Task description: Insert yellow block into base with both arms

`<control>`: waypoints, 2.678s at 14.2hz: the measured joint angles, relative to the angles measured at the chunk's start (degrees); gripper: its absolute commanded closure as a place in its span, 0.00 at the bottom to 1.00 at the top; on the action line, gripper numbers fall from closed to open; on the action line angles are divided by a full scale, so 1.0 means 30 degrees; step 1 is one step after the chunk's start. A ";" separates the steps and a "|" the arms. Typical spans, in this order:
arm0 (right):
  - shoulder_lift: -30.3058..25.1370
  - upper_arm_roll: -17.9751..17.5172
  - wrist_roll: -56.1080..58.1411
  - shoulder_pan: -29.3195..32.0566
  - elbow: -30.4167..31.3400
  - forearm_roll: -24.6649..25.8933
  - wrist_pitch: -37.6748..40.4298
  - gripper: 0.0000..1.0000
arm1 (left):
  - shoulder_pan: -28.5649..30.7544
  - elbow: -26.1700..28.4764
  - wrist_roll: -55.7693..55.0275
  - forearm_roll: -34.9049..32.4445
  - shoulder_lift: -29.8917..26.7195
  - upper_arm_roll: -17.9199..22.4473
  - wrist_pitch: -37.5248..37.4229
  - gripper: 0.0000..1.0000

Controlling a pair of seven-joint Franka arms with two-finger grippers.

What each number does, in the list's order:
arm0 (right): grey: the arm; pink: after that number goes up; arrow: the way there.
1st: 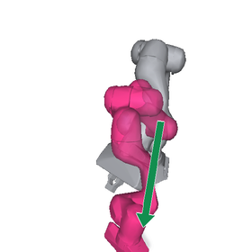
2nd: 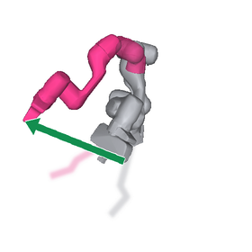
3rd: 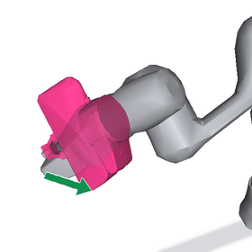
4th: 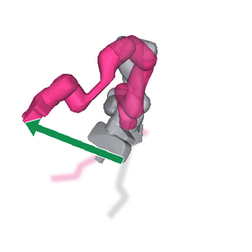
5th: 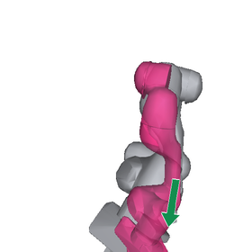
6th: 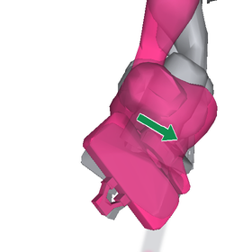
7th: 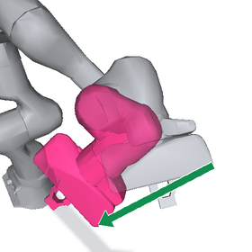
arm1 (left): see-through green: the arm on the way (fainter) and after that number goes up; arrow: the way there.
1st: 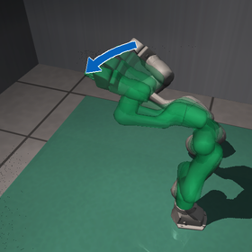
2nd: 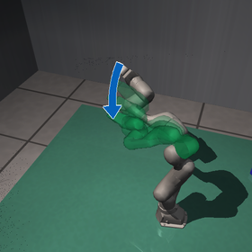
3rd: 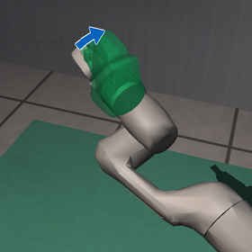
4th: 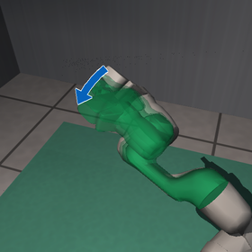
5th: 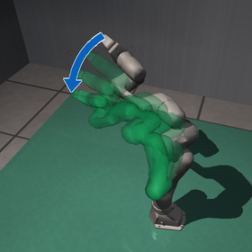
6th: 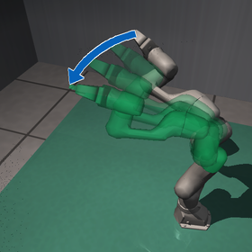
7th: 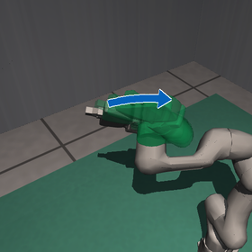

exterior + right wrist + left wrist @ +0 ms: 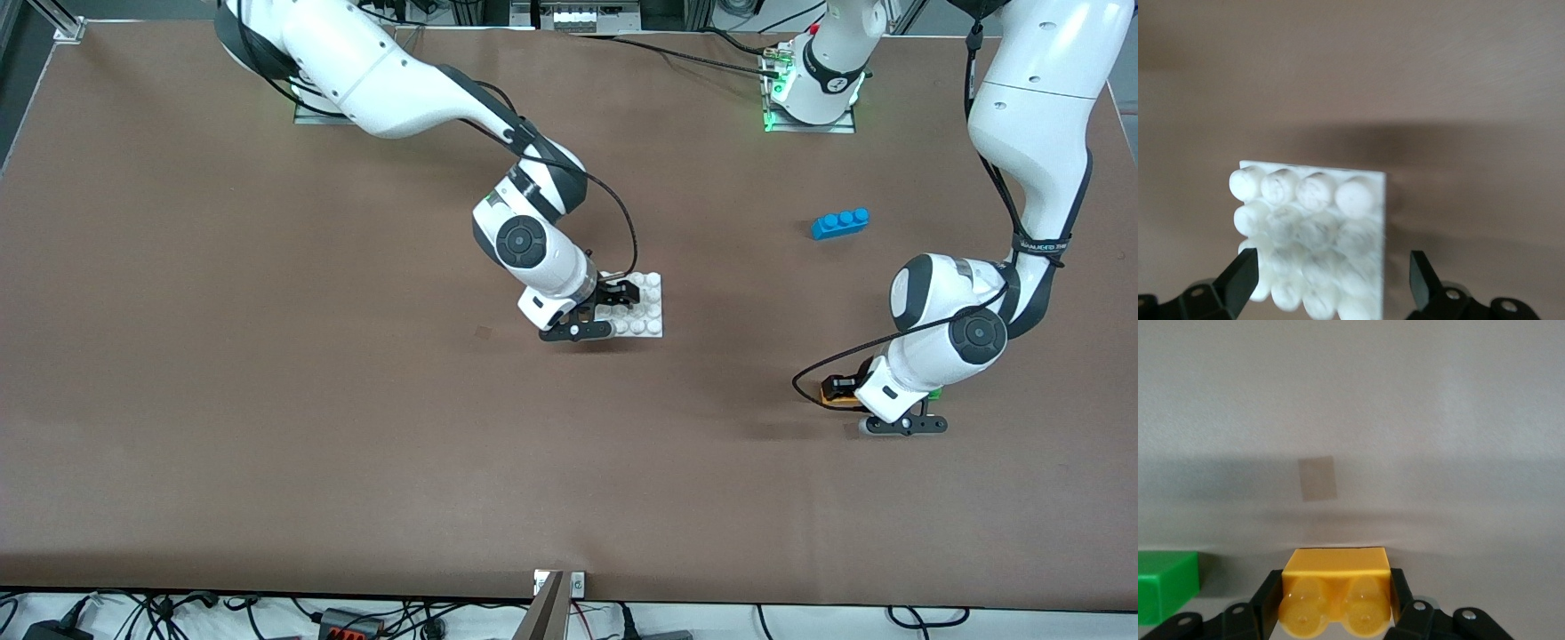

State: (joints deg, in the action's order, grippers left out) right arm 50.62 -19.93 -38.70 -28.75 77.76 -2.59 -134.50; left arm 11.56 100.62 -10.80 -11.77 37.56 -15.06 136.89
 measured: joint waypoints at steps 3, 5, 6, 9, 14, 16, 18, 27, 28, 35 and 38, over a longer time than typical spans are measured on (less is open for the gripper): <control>-0.2256 0.0104 0.0002 0.1321 -0.0129 0.1774 0.4917 0.00 | -0.0358 -0.0072 -0.0016 0.0000 -0.1116 -0.0846 -0.1921 0.45; -0.3830 0.0151 0.0002 0.2433 -0.0150 0.3489 0.8632 0.00 | -0.0698 -0.0130 -0.0216 0.0076 -0.1985 -0.1587 -0.3369 0.45; -0.4570 0.0168 0.0050 0.3061 -0.0152 0.4286 1.0474 0.00 | -0.0787 -0.0159 -0.0606 0.0288 -0.2359 -0.2234 -0.3888 0.45; -0.6562 0.0191 0.1755 0.4905 -0.0163 0.5294 1.3936 0.00 | -0.1486 -0.0256 -0.4002 0.0621 -0.2926 -0.4522 -0.4664 0.45; -1.0400 0.0303 0.8059 0.9044 -0.0057 0.4476 1.7443 0.00 | -0.3943 -0.0134 -0.9568 0.0622 -0.2788 -0.6308 -0.4631 0.45; -1.2256 0.1754 1.0463 1.0052 0.1169 0.2356 1.7407 0.00 | -0.4882 -0.0011 -1.0244 0.0580 -0.2566 -0.6402 -0.3806 0.45; -1.4279 0.3956 1.2645 1.0118 0.3533 0.1054 1.6002 0.00 | -0.5203 0.0567 -1.1047 -0.0184 -0.2302 -0.6416 -0.2623 0.45; -1.7865 0.8323 1.5236 1.0183 0.6543 0.0981 1.4326 0.00 | -0.5440 0.3151 -1.5682 -0.4960 -0.1604 -0.6695 0.0812 0.46; -1.7838 0.8316 1.5236 1.0188 0.6519 0.0984 1.4443 0.00 | -0.5501 0.3236 -1.6563 -0.5741 -0.1573 -0.6777 0.0812 0.46; -1.7724 0.8330 1.5235 1.0259 0.6353 0.1025 1.6073 0.00 | -0.5601 0.3398 -1.8120 -0.6889 -0.1062 -0.7097 0.0833 0.45; -1.7727 0.8349 1.5235 1.0298 0.6276 0.1022 1.7617 0.00 | -0.5602 0.3404 -1.8537 -0.7374 -0.0903 -0.7120 0.0840 0.45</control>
State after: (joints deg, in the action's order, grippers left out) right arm -2.56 5.12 7.00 2.14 96.59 0.47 -81.65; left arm -5.25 110.83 -66.41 -33.89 34.85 -36.42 139.41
